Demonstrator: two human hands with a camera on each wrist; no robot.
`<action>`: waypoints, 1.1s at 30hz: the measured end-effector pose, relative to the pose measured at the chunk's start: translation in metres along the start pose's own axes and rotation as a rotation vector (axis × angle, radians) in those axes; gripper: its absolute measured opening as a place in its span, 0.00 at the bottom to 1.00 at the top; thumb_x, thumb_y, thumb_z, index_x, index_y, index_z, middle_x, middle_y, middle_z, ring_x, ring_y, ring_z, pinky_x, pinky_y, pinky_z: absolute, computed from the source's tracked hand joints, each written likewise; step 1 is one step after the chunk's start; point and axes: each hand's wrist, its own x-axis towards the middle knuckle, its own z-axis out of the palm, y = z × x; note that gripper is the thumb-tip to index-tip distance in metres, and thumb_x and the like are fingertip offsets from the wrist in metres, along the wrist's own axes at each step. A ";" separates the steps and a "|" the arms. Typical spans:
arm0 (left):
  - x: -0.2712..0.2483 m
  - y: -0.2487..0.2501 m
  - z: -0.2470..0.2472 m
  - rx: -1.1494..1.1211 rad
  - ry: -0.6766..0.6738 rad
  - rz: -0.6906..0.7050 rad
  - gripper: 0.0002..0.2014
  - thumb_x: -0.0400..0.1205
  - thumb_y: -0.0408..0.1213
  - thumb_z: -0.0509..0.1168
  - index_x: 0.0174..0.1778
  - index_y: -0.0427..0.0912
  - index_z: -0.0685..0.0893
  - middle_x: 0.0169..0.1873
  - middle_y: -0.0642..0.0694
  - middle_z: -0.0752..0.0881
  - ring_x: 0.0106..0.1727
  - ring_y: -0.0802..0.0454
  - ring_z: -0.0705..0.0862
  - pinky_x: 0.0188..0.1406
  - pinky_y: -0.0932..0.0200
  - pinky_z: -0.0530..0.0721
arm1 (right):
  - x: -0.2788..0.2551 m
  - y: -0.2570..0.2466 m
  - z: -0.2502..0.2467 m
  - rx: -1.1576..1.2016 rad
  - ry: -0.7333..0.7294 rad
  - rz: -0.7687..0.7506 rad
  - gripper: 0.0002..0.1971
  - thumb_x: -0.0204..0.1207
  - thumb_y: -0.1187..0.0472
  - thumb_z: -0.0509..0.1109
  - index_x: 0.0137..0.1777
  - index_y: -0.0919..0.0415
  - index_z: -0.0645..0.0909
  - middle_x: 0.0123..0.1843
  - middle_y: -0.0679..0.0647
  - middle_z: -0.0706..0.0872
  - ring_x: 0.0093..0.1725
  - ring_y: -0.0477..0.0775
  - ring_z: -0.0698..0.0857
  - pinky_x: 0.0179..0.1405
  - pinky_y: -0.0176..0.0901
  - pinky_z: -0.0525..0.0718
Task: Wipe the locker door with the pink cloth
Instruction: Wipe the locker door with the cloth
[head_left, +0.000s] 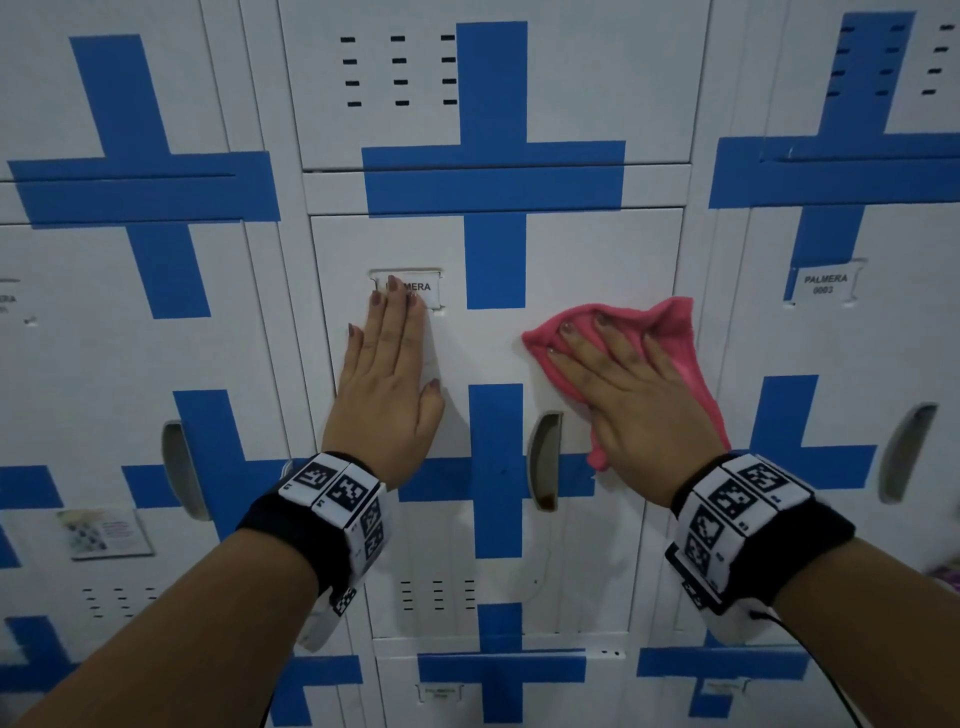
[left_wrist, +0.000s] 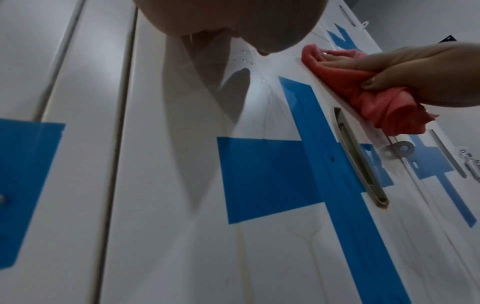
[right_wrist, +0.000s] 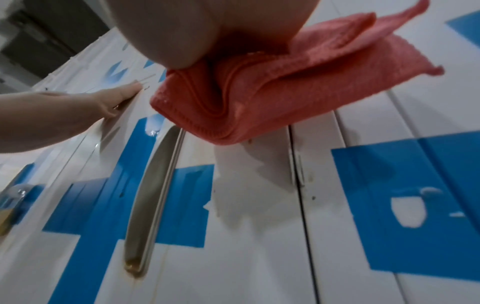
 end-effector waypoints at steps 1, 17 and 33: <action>0.000 0.000 0.000 0.001 -0.001 0.000 0.36 0.79 0.47 0.44 0.81 0.45 0.36 0.81 0.50 0.34 0.82 0.54 0.34 0.80 0.53 0.35 | 0.000 0.001 -0.001 0.024 0.016 0.035 0.33 0.77 0.57 0.50 0.83 0.47 0.46 0.84 0.45 0.48 0.83 0.50 0.42 0.80 0.54 0.38; 0.000 0.001 0.001 0.001 0.009 -0.002 0.36 0.79 0.46 0.44 0.82 0.44 0.37 0.81 0.49 0.34 0.82 0.54 0.34 0.80 0.53 0.34 | 0.009 -0.004 0.002 0.104 0.116 0.144 0.33 0.76 0.55 0.47 0.83 0.51 0.45 0.83 0.45 0.41 0.81 0.48 0.36 0.80 0.61 0.40; 0.001 0.001 0.004 0.008 0.026 -0.005 0.36 0.80 0.44 0.47 0.82 0.42 0.39 0.81 0.49 0.34 0.82 0.54 0.34 0.80 0.52 0.34 | -0.040 -0.023 0.045 0.090 -0.057 0.105 0.42 0.71 0.55 0.58 0.84 0.53 0.43 0.85 0.50 0.44 0.84 0.55 0.44 0.78 0.60 0.47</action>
